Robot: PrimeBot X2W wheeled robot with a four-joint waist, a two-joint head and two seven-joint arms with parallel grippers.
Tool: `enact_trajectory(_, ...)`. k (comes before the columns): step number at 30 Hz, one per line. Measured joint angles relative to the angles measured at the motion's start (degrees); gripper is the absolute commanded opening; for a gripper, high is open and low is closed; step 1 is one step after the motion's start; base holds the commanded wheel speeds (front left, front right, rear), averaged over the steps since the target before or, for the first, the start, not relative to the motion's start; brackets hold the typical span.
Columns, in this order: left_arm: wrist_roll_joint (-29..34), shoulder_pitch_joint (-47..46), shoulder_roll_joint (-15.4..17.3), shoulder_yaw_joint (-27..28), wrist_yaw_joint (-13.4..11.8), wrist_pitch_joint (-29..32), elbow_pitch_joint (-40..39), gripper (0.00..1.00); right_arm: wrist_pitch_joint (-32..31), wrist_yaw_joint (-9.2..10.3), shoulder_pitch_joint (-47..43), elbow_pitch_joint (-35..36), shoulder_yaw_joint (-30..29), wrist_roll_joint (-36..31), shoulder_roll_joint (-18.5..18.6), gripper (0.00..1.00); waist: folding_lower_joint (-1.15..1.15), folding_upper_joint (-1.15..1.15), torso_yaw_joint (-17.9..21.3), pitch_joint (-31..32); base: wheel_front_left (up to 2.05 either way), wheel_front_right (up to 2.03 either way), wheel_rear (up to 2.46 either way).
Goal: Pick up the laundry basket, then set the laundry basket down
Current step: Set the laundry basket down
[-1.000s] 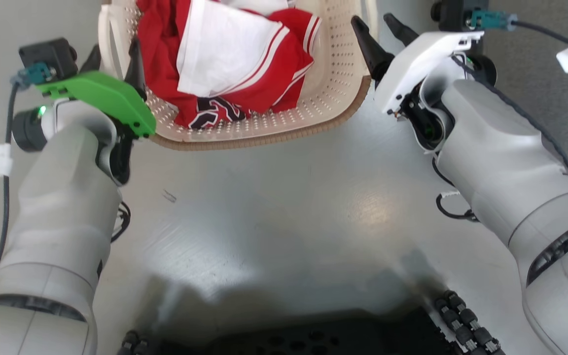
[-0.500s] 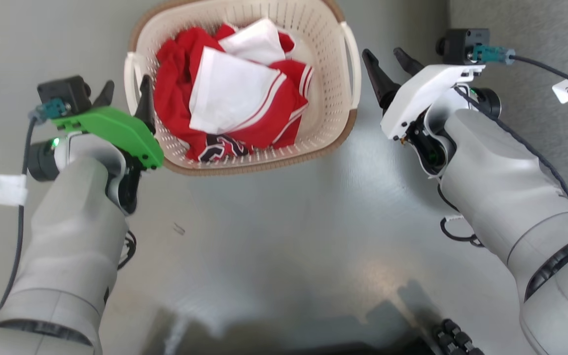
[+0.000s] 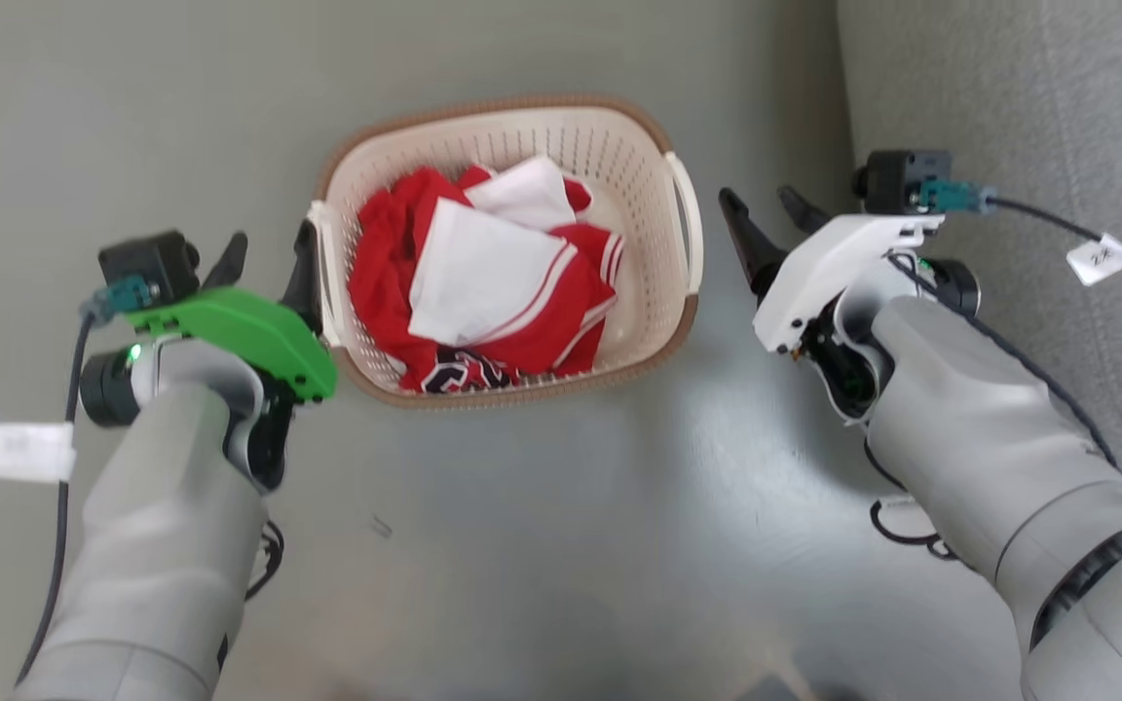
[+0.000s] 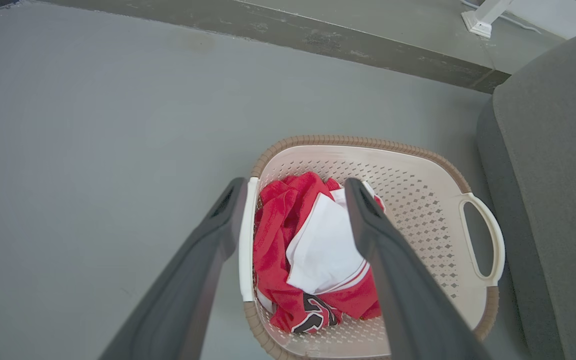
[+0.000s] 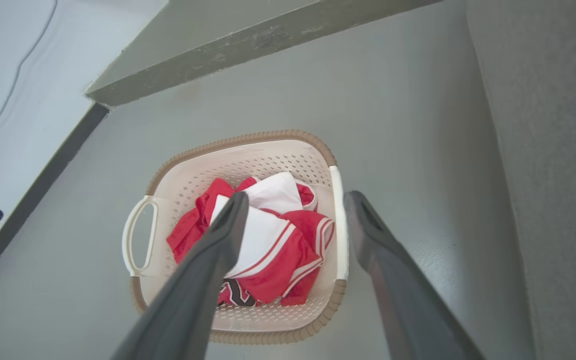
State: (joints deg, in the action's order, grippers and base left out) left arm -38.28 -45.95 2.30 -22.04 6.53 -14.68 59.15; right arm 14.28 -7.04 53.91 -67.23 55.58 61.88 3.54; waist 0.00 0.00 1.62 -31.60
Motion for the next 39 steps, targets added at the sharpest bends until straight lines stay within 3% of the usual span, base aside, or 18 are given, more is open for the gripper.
enact_trajectory(28, 3.4, 17.3, 0.6, 7.2, 0.0, 0.0, -13.2, 1.0, 0.1, 0.03, -14.4, 16.8, -12.3, -9.3, 3.4, 1.0, 0.0, 0.0, 0.1, 20.1, 0.0, 0.0, 0.0)
enact_trajectory(39, 6.0, 22.1, 0.7, 9.3, -0.5, 0.0, -19.6, 1.0, 0.1, 1.7, -20.2, 25.3, -16.9, -15.6, 3.8, 1.0, 0.0, 0.0, 0.2, 23.8, 0.0, 0.0, 0.0)
